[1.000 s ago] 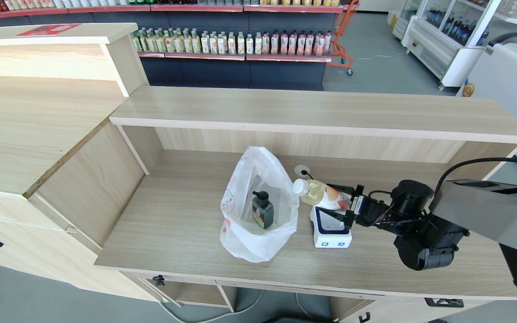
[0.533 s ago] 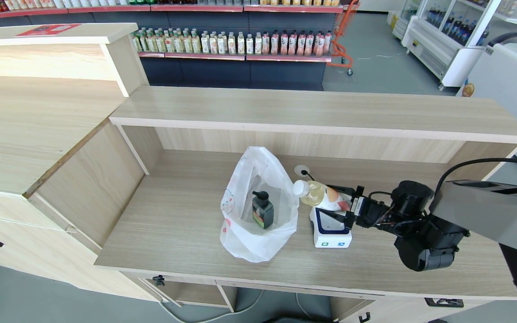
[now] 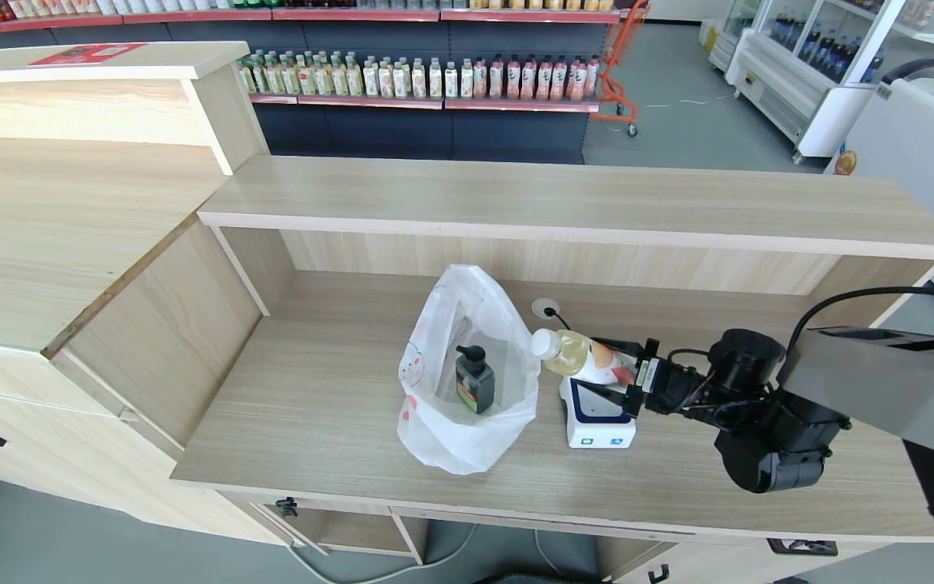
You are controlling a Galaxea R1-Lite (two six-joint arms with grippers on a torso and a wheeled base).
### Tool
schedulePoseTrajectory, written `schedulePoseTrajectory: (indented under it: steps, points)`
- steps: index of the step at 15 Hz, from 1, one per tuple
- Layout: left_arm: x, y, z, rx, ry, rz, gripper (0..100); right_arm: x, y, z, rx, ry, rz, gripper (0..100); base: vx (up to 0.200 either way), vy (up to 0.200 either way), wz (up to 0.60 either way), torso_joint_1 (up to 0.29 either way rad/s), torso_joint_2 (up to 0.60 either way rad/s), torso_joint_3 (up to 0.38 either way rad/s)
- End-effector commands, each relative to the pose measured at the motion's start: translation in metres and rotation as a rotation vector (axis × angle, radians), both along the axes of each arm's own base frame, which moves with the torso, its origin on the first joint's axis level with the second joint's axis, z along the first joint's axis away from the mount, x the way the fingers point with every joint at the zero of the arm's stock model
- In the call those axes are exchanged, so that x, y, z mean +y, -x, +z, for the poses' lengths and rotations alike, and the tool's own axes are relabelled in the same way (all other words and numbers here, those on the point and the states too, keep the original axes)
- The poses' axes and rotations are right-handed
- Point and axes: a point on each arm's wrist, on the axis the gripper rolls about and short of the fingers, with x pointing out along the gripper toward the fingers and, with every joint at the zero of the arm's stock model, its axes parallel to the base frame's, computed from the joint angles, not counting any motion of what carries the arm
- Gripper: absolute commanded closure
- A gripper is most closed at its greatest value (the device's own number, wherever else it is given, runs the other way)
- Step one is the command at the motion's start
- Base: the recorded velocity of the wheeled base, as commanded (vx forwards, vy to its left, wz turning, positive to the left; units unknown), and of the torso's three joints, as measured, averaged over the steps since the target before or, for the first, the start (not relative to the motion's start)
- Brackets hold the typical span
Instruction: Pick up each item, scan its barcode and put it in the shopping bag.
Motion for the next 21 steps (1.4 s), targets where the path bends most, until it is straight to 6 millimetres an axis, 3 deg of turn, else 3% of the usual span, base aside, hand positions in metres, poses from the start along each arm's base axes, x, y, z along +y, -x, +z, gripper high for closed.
schedulePoseTrajectory:
  steps: [1,9,17,21]
  points:
    - [0.0,0.0,0.0,-0.001,0.0,0.0,0,0.0,0.0,0.003,-0.006,-0.001,0.001,100,0.0,0.0,0.0,0.0,0.0,0.0]
    - [0.0,0.0,0.0,-0.001,0.0,0.001,0,-0.003,0.004,0.009,0.013,-0.014,0.0,100,0.0,0.0,0.0,0.0,0.0,0.0]
    - [0.0,0.0,0.0,-0.001,0.0,0.001,0,0.031,0.014,0.07,0.258,-0.304,0.015,100,0.0,0.0,0.0,0.0,0.0,0.0]
    - [0.0,0.0,0.0,-0.001,0.0,0.001,0,0.036,0.015,0.077,0.383,-0.432,-0.029,100,0.0,0.0,0.0,0.0,0.0,0.0]
